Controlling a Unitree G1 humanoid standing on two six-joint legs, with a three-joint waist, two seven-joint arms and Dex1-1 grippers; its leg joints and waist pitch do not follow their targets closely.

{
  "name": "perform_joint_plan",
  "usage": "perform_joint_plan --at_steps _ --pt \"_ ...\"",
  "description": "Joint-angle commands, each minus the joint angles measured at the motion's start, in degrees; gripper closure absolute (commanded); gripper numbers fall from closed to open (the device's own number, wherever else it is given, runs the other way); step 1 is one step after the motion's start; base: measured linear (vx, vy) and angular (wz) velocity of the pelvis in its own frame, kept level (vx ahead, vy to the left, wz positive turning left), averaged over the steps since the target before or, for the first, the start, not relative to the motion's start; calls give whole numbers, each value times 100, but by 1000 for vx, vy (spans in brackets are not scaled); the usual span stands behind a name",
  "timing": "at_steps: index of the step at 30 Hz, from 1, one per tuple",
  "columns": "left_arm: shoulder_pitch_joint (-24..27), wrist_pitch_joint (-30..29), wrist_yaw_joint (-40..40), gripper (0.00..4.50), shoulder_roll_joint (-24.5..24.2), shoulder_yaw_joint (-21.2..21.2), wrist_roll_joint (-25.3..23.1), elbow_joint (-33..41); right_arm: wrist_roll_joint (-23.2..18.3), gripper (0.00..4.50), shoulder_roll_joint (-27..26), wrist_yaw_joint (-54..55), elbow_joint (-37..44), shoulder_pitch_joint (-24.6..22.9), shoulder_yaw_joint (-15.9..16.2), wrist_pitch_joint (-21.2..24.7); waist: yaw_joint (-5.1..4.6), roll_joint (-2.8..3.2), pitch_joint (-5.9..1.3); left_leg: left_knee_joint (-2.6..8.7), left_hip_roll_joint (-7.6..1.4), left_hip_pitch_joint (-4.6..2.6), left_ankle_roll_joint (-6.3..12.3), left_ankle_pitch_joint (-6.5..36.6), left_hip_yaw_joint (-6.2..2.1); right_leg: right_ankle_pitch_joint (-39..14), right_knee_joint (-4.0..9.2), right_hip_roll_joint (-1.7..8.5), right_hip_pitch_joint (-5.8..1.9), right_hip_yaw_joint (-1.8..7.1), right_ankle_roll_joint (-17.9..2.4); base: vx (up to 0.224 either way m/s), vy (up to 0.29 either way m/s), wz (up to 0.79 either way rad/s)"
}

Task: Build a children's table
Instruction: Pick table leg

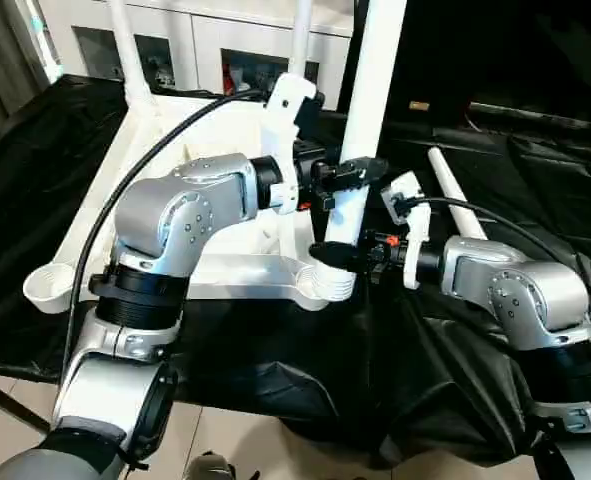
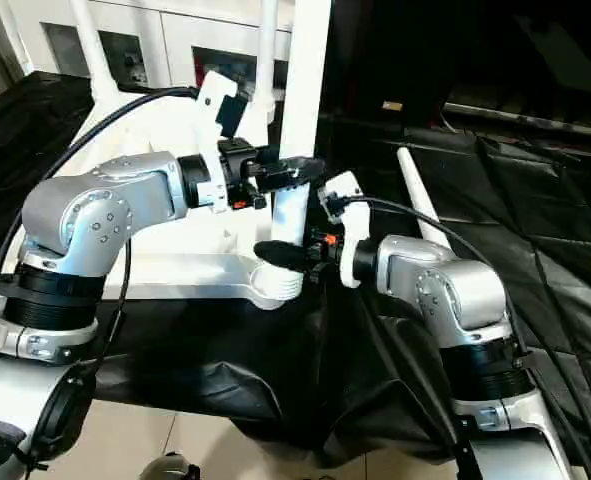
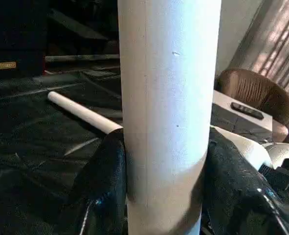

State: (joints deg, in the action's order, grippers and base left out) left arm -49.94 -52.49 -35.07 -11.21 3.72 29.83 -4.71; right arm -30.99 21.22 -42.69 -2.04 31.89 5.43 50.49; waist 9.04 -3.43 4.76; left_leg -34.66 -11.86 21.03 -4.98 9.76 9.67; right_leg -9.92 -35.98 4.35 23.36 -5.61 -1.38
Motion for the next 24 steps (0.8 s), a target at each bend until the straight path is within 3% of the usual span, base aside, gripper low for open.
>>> perform_joint_plan --at_steps 1,7,13,22,23,24 --pt "0 -34 -78 266 -7 69 12 131 -7 164 105 -19 170 38 -92 6 -7 10 -539 359 -103 -13 -194 670 -15 -1139 415 392 -395 317 -678 0 0 0" --pt "-14 -36 -74 266 -5 55 32 131 -8 164 113 -44 156 34 -77 29 -6 6 -540 357 -103 -20 -184 674 -12 -1186 419 395 -390 318 -666 0 0 0" --pt "-20 -48 -79 266 -5 29 40 133 -27 236 111 -52 132 35 -92 70 -7 7 -539 356 -104 -16 -176 673 -12 -1175 421 394 -389 318 -670 0 0 0" --pt "-67 -57 -24 266 22 -61 58 72 -21 257 101 -40 94 36 -94 61 -3 20 -541 357 -103 -17 -189 684 -16 -1153 420 393 -391 316 -673 0 0 0" --pt "-70 -46 -26 210 20 -61 53 68 -23 257 100 -38 95 37 -95 61 -2 20 -541 358 -105 -18 -188 683 -17 -1153 420 395 -391 315 -678 0 0 0" --pt "-80 -53 -25 210 59 -117 108 50 -24 257 95 -37 96 37 -100 58 -4 15 -542 356 -104 -16 -186 670 -16 -1124 416 394 -391 317 -690 0 0 0"
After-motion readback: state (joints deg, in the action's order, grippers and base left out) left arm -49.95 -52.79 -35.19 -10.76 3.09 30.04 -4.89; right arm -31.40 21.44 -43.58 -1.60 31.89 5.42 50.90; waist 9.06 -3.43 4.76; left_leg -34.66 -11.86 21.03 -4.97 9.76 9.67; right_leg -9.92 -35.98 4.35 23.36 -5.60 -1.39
